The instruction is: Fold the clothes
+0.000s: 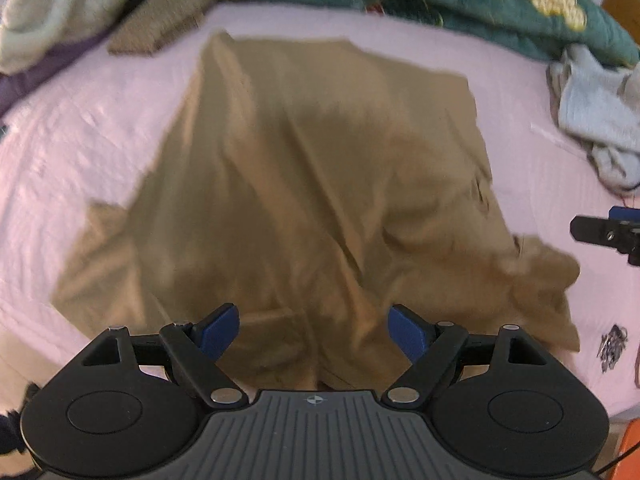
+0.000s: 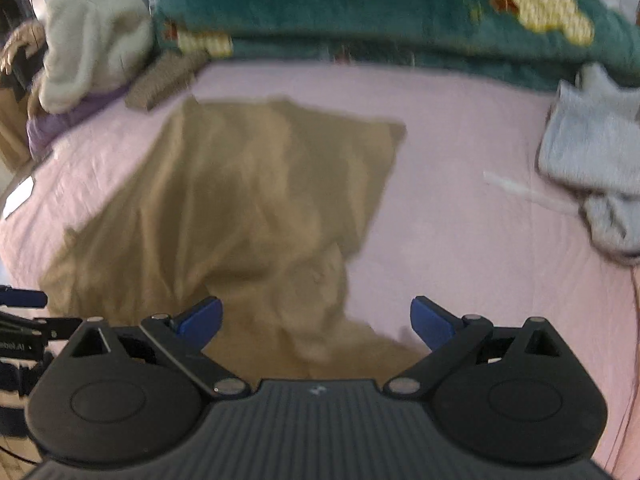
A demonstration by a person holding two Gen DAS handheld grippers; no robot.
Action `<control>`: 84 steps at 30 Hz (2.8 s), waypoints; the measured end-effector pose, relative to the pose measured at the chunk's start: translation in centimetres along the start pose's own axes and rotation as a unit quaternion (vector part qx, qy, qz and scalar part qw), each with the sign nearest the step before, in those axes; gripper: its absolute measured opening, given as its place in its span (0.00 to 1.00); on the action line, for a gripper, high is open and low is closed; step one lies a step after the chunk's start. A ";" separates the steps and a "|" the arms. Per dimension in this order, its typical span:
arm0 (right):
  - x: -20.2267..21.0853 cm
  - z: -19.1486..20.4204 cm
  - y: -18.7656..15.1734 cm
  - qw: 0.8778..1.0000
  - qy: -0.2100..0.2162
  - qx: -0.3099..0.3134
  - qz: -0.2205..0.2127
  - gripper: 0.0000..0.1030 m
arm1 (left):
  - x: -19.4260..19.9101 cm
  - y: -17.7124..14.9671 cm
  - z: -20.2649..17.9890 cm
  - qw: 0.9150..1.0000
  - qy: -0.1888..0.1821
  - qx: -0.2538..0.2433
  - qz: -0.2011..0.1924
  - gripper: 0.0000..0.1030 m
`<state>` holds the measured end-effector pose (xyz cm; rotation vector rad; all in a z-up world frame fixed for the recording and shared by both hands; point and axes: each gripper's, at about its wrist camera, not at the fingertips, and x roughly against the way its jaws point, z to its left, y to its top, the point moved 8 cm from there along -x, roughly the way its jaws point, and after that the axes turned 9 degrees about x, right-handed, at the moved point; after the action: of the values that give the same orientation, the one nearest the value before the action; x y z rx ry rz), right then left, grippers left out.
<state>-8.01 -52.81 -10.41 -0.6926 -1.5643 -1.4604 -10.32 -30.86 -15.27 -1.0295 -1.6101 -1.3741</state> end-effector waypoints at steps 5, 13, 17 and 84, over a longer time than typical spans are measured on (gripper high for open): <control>-1.7 -4.4 -5.3 0.999 -0.008 -0.033 0.036 0.98 | -3.3 -3.5 -2.1 0.999 -0.012 -0.022 0.040 0.80; -3.9 -5.9 -4.6 0.998 0.052 -0.030 0.016 0.98 | -6.1 -5.3 -7.0 0.994 -0.020 -0.099 0.042 0.80; -5.6 -6.4 -0.7 0.996 0.080 -0.028 -0.023 0.98 | -7.6 -6.2 -8.8 0.991 -0.022 -0.127 0.040 0.80; -5.2 -7.3 -10.3 0.997 0.020 -0.070 0.038 0.72 | -0.6 -9.4 -3.1 0.990 -0.071 -0.125 0.008 0.89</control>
<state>-12.78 -60.76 -20.51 -0.7904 -1.4009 -1.5274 -18.65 -34.85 -18.91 -1.3100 -1.5531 -1.5500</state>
